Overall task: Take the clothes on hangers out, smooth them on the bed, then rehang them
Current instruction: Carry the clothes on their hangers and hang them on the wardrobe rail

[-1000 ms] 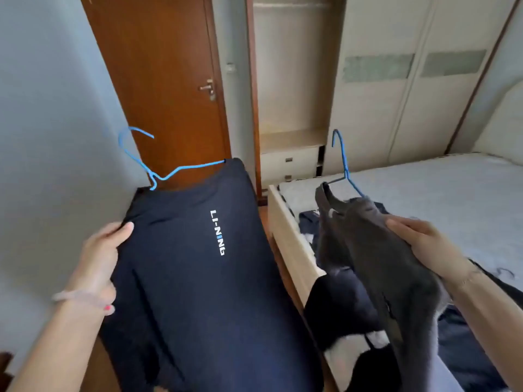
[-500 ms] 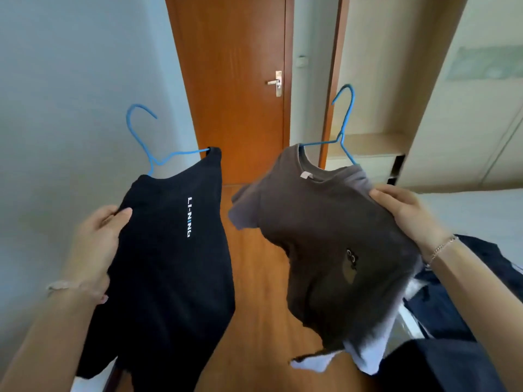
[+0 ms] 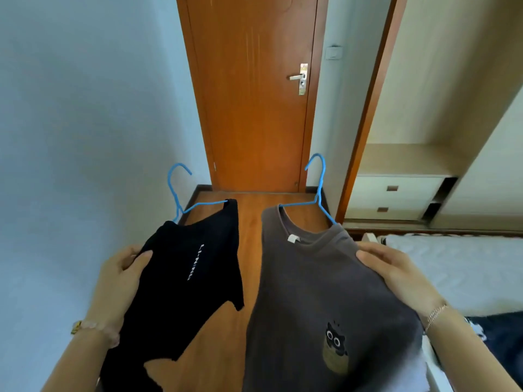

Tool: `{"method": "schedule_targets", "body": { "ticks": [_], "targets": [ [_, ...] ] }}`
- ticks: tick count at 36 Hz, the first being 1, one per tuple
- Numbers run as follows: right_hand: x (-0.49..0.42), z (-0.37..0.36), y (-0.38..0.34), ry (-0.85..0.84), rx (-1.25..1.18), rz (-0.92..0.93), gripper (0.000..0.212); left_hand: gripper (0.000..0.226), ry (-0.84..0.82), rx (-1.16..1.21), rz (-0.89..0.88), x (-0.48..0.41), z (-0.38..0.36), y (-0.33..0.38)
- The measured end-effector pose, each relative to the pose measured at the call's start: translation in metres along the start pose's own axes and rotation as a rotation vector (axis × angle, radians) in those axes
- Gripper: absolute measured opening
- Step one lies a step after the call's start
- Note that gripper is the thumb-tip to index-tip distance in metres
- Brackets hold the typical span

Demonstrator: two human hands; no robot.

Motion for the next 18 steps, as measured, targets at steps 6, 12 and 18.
{"method": "schedule_targets", "body": {
  "ticks": [6, 12, 18],
  "targets": [
    [-0.101, 0.040, -0.018, 0.066, 0.004, 0.028, 0.020, 0.016, 0.036, 0.044, -0.063, -0.101, -0.056, 0.060],
    [-0.200, 0.091, -0.025, 0.204, -0.010, 0.073, 0.022, 0.017, -0.042, 0.175, -0.057, -0.202, -0.147, 0.108],
    [-0.307, 0.138, -0.007, 0.305, 0.010, 0.055, 0.024, 0.019, -0.203, 0.196, -0.091, -0.310, -0.273, 0.140]
  ]
}}
Point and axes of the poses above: each hand's wrist, its own x-axis away from the middle knuckle, its own z-axis out of the back of the hand, y = z × x, the point moved 7 cm from there along -x, towards the middle knuckle, and after that the axes turned 8 degrees about -x, right-handed, at the moved point
